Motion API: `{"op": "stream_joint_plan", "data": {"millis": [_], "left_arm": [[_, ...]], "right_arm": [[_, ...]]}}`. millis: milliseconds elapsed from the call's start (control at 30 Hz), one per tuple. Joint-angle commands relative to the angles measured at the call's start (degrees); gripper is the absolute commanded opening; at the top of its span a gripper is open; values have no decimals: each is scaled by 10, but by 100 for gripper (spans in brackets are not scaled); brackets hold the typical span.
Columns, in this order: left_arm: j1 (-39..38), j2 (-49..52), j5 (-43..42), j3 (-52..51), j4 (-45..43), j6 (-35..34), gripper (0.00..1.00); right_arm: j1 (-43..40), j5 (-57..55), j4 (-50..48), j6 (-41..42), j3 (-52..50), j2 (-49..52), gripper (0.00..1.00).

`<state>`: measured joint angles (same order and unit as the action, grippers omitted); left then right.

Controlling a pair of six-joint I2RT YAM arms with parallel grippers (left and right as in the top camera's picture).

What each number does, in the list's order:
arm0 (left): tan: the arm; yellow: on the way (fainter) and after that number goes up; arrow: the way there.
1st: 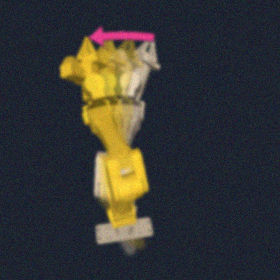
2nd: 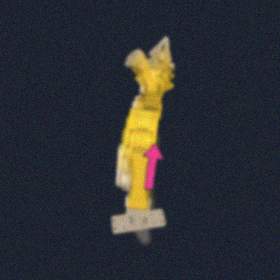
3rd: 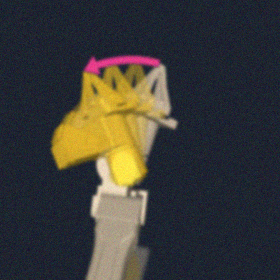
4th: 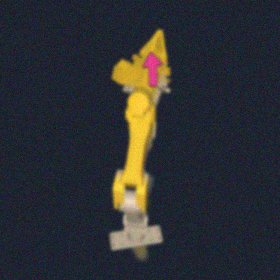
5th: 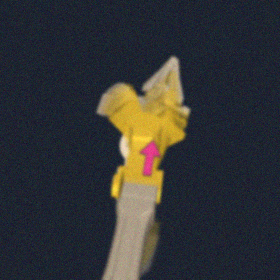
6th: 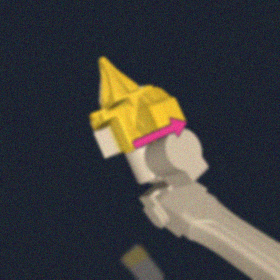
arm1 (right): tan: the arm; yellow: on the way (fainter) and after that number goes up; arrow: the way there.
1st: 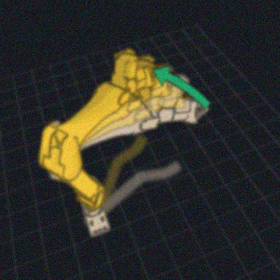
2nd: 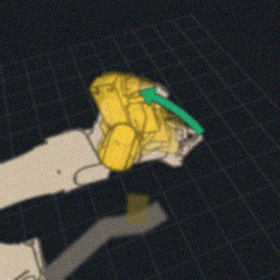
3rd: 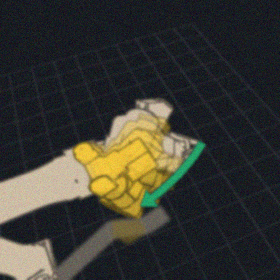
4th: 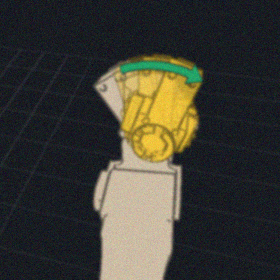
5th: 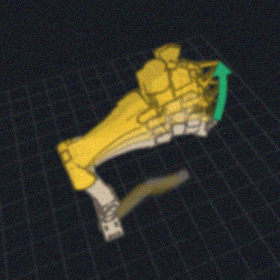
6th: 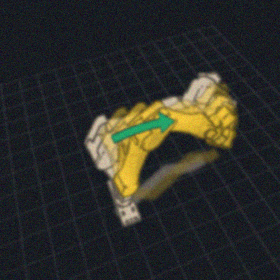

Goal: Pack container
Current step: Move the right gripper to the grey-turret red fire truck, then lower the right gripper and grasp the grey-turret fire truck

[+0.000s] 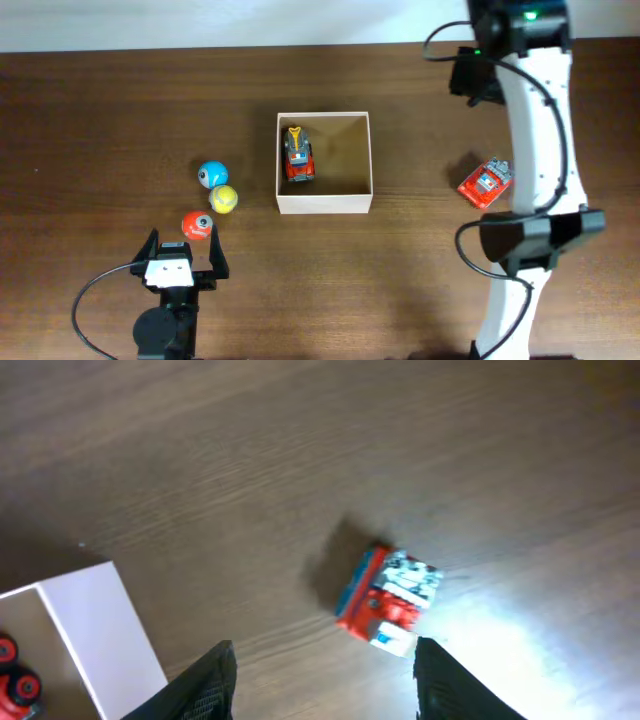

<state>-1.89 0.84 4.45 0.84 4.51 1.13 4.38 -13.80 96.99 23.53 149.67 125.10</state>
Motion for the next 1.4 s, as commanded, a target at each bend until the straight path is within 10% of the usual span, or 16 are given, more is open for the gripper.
{"op": "stream_joint_plan", "data": {"millis": [0,300,700,1367], "left_arm": [[3,-4,-6,-3,-1,9,99],[3,-4,-6,-3,-1,9,99],[3,-4,-6,-3,-1,9,99],[3,-4,-6,-3,-1,9,99]], "right_arm": [[-30,7,4,-5,-45,-88,53],[-103,-45,-25,90,-342,-224,55],[-115,119,-373,145,-671,-265,56],[-116,70,-466,220,-772,-264,61]]}}
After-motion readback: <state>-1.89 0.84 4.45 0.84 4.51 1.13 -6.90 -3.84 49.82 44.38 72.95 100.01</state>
